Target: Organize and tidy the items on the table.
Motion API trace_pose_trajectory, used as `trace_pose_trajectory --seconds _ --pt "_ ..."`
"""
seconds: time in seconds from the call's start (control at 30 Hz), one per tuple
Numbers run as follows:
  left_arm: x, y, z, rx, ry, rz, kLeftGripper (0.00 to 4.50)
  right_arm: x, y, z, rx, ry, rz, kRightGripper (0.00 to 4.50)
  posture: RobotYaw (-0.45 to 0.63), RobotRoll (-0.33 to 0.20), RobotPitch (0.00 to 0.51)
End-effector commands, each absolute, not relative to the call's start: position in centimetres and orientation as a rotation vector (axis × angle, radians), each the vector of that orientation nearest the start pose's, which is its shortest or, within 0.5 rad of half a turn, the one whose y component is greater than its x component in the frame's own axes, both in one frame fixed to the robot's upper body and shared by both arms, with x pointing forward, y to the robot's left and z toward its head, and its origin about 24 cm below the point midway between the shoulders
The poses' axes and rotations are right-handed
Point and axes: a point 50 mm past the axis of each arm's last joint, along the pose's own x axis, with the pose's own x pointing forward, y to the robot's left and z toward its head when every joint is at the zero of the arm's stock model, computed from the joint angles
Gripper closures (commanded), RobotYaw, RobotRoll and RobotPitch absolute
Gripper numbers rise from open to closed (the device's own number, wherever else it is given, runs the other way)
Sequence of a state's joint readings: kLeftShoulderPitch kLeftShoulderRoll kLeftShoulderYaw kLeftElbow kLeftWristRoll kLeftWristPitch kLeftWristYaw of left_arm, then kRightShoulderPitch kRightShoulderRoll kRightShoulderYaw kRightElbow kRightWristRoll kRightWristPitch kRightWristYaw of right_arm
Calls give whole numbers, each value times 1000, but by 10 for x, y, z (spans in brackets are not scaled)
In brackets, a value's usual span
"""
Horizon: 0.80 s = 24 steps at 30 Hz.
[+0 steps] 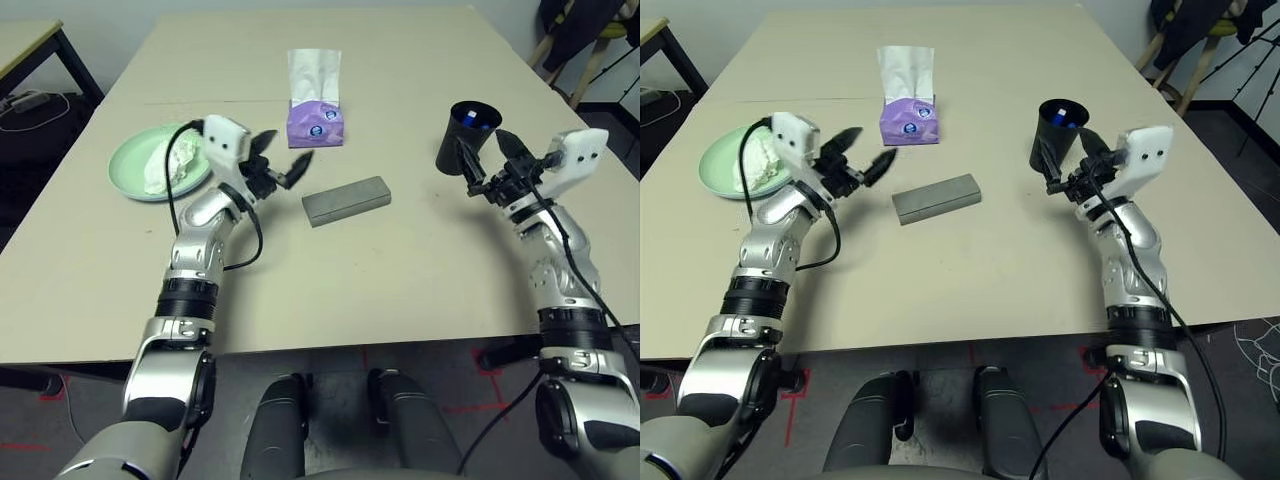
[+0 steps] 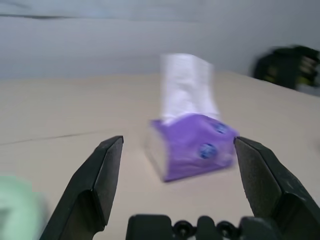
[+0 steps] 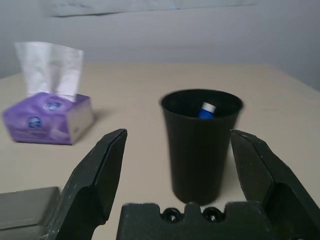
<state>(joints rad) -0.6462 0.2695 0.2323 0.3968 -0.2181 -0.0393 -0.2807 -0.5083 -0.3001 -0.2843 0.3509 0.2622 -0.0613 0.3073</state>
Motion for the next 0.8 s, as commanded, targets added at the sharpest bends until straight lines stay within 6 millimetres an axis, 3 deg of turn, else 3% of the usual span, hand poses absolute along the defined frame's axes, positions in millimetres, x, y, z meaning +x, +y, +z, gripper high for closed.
trace_pose_trajectory --seconds 0.03,0.2,0.47,0.8 --pt "346 228 157 -30 -330 24 0 340 -247 139 34 -278 10 29 9 0 101" --pt "322 257 142 34 -287 96 0 346 -247 145 48 -279 94 29 26 0 111" --pt "298 296 135 111 -255 153 0 349 -253 147 59 -288 134 29 48 0 112" --pt "295 302 125 77 -210 87 0 336 -257 136 59 -292 45 29 33 0 108"
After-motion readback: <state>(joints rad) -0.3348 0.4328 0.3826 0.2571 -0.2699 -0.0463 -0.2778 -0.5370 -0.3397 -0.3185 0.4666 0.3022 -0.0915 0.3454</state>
